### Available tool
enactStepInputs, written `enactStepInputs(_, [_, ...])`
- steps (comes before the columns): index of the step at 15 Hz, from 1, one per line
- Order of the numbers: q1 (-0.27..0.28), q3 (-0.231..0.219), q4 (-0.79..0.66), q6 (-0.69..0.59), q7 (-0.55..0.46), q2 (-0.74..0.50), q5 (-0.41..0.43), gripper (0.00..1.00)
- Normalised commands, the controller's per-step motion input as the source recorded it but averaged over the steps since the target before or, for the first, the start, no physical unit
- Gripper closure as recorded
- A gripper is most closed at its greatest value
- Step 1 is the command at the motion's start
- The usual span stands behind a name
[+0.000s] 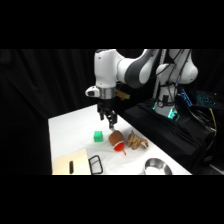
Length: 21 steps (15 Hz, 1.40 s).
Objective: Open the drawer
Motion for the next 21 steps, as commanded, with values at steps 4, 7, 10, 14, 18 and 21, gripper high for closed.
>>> enactStepInputs(4, [0.047,0.037,0.21,0.2,0.17,0.21,-0.025,0.0])
enactStepInputs(7, [0.07,0.032,0.24,0.23,0.2,0.25,-0.056,0.0])
enactStepInputs(10, [0.097,0.019,0.24,0.21,0.24,0.24,-0.093,0.0])
enactStepInputs(14, [0.113,-0.013,0.27,0.16,0.24,0.24,-0.138,0.0])
enactStepInputs(18, [0.135,-0.12,0.31,0.22,0.27,0.28,-0.197,0.0])
enactStepInputs(21, [0.137,-0.191,0.3,0.21,0.25,0.28,-0.175,0.0])
